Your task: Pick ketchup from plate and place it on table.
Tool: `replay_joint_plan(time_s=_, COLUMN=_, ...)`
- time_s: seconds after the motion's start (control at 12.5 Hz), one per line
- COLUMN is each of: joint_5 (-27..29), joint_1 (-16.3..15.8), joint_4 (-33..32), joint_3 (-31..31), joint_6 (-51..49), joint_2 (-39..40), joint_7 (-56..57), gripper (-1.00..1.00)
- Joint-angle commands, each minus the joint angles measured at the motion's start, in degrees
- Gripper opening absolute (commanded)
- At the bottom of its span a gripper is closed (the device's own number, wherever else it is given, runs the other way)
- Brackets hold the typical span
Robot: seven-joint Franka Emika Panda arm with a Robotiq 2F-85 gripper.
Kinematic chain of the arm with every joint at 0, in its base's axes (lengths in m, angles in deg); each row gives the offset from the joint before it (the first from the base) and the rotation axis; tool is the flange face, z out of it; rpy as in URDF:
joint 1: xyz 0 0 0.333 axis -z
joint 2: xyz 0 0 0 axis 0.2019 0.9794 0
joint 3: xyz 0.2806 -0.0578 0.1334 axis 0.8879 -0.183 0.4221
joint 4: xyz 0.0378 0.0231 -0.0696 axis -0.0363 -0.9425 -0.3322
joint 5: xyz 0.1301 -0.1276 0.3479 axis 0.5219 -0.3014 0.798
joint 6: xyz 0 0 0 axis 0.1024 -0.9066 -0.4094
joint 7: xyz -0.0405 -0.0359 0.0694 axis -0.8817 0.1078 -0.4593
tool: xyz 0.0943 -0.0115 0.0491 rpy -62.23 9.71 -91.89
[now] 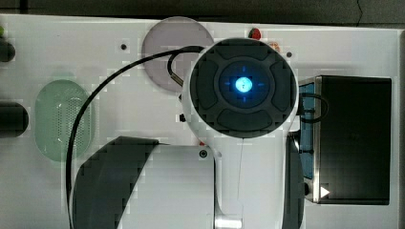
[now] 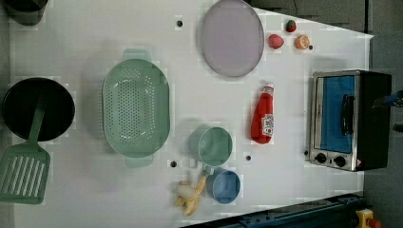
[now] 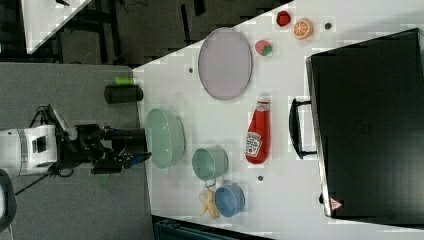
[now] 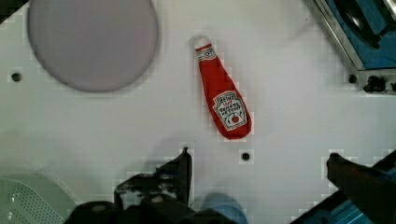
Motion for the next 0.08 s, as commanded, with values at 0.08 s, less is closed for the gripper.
replay_joint_plan(time_s=0.08, joint_5=0.34, joint_1=0.77, joint_4=0.67, joint_3=-0.16, joint_6=-1.20, joint_2=0.13, joint_7=-2.39, gripper=1.00)
